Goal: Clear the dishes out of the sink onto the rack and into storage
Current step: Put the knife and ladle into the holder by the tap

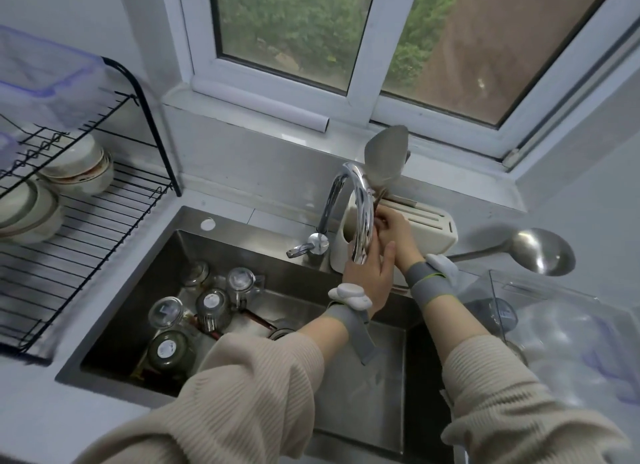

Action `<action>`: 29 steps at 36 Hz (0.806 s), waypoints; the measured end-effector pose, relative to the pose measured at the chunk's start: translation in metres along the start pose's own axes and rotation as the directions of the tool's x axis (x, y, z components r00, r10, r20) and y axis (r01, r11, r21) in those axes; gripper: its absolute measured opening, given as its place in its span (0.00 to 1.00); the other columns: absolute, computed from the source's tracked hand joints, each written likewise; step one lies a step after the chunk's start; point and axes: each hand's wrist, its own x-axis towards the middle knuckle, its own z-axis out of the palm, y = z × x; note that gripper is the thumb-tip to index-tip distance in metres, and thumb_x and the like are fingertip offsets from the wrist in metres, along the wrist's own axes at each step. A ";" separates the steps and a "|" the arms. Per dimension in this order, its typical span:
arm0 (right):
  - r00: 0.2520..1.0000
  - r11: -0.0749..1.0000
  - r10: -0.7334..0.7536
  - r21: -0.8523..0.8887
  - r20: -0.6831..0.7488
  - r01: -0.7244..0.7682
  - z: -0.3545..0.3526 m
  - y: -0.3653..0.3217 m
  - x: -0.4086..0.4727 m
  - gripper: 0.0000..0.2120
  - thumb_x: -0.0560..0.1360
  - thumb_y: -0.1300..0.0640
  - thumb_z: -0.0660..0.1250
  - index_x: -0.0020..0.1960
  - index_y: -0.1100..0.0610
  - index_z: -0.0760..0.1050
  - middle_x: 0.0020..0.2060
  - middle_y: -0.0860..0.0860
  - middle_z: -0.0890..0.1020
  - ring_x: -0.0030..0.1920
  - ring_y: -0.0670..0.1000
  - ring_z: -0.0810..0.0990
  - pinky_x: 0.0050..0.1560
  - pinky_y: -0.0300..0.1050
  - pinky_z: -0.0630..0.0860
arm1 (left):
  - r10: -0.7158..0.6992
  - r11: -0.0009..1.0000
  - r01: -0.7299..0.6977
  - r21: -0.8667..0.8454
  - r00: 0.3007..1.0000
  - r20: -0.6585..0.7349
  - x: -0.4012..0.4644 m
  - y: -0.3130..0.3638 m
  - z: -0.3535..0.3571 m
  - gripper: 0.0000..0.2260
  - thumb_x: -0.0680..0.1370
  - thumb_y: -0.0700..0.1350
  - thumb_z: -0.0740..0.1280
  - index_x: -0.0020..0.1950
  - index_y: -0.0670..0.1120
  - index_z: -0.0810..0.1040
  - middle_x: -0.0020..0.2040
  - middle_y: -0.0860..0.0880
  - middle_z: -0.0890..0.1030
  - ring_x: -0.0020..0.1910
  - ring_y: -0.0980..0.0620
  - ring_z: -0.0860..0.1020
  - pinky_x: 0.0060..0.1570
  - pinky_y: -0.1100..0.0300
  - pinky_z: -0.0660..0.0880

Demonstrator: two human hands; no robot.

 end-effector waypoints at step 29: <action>0.992 0.997 -0.028 -0.069 -0.123 0.019 0.040 0.034 -0.051 0.09 0.76 0.66 0.63 0.54 0.58 0.77 0.50 0.56 0.80 0.48 0.53 0.78 0.49 0.41 0.72 | 0.029 1.000 -0.029 -0.004 0.998 0.050 -0.020 -0.041 -0.004 0.18 0.84 0.46 0.55 0.71 0.41 0.70 0.65 0.39 0.74 0.65 0.42 0.70 0.65 0.54 0.64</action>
